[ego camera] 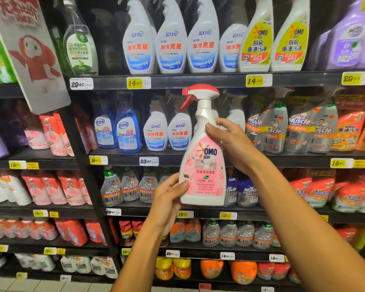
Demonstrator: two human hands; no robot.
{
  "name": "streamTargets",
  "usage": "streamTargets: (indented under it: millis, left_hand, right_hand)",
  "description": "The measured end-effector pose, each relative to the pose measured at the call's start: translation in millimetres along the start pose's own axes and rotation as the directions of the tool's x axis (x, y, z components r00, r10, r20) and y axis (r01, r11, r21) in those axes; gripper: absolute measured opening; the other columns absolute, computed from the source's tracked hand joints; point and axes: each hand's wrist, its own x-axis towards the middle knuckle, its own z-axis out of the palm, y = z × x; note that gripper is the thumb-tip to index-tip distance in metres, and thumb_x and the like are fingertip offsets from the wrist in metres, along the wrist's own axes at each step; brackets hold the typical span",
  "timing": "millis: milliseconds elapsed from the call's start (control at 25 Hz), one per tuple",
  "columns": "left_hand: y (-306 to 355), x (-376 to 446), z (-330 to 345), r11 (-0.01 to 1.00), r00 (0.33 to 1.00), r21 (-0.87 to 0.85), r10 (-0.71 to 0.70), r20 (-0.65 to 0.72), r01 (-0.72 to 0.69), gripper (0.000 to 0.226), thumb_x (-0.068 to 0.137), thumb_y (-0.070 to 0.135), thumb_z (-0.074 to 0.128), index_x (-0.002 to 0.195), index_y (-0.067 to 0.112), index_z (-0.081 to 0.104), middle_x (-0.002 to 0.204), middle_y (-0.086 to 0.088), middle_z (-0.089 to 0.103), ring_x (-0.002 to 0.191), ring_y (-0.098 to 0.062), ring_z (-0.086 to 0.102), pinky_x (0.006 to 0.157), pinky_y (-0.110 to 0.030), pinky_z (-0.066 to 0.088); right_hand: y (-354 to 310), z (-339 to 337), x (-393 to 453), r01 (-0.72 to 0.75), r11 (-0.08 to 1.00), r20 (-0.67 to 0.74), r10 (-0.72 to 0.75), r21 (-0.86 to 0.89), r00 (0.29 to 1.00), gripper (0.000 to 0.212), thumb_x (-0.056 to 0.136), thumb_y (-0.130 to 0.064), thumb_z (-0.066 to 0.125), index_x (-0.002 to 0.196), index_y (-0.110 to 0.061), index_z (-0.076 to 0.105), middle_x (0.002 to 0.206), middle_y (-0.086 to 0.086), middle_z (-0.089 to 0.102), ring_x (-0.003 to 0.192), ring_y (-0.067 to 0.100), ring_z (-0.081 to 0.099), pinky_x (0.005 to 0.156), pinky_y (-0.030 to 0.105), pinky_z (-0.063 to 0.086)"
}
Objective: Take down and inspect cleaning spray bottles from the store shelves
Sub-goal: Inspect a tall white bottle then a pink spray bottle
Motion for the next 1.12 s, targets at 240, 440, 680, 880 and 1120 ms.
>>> streamTargets:
  millis: [240, 440, 680, 880, 1120]
  left_hand:
    - [-1.8, 9.7, -6.8, 0.974, 0.995, 0.227, -0.033, 0.093, 0.011, 0.050, 0.081, 0.017, 0.076, 0.126, 0.013, 0.055, 0.118, -0.008, 0.071, 0.110, -0.025, 0.068, 0.082, -0.031, 0.058]
    - [-0.8, 29.5, -12.1, 0.889, 0.997, 0.457, 0.052, -0.052, -0.022, 0.053, 0.076, -0.008, 0.074, 0.113, 0.027, 0.060, 0.105, 0.000, 0.074, 0.100, -0.020, 0.070, 0.076, -0.030, 0.059]
    - [3.1, 49.7, -14.4, 0.780, 0.976, 0.618, 0.199, -0.088, -0.104, 0.049, 0.080, -0.020, 0.061, 0.112, 0.017, 0.062, 0.096, 0.005, 0.069, 0.087, -0.010, 0.067, 0.071, -0.025, 0.059]
    - [4.8, 56.7, -15.5, 0.655, 0.916, 0.722, 0.394, -0.073, -0.224, 0.036, 0.081, -0.016, 0.063, 0.092, 0.017, 0.071, 0.091, -0.013, 0.072, 0.083, -0.014, 0.068, 0.070, -0.022, 0.057]
    - [1.6, 62.4, -23.7, 0.638, 0.899, 0.728, 0.432, -0.068, -0.251, 0.042, 0.077, 0.005, 0.069, 0.080, 0.047, 0.062, 0.089, -0.002, 0.067, 0.091, -0.027, 0.066, 0.083, -0.047, 0.057]
  right_hand:
    - [3.0, -3.2, -1.0, 0.048, 0.998, 0.065, -0.046, -0.030, 0.997, 0.034, 0.090, -0.014, 0.070, 0.122, -0.012, 0.061, 0.093, 0.003, 0.078, 0.082, 0.018, 0.075, 0.063, 0.022, 0.055]
    - [8.2, -0.8, -12.4, 0.156, 0.981, 0.217, -0.128, -0.116, 0.968, 0.046, 0.084, 0.006, 0.069, 0.127, -0.009, 0.057, 0.117, 0.003, 0.071, 0.105, 0.014, 0.069, 0.088, 0.029, 0.055]
    - [13.4, 5.9, -28.8, 0.262, 0.942, 0.338, -0.182, -0.209, 0.923, 0.059, 0.075, 0.009, 0.079, 0.125, -0.019, 0.060, 0.118, -0.011, 0.072, 0.112, 0.009, 0.066, 0.089, 0.022, 0.053]
    - [17.3, 14.0, -37.7, 0.317, 0.899, 0.339, -0.210, -0.303, 0.917, 0.049, 0.075, -0.012, 0.086, 0.115, -0.028, 0.063, 0.110, -0.020, 0.070, 0.103, 0.001, 0.066, 0.083, 0.016, 0.050]
    - [20.4, 18.4, -39.1, 0.326, 0.904, 0.335, -0.227, -0.276, 0.914, 0.049, 0.074, -0.001, 0.083, 0.108, -0.029, 0.064, 0.106, -0.021, 0.070, 0.101, -0.001, 0.066, 0.081, 0.015, 0.050]
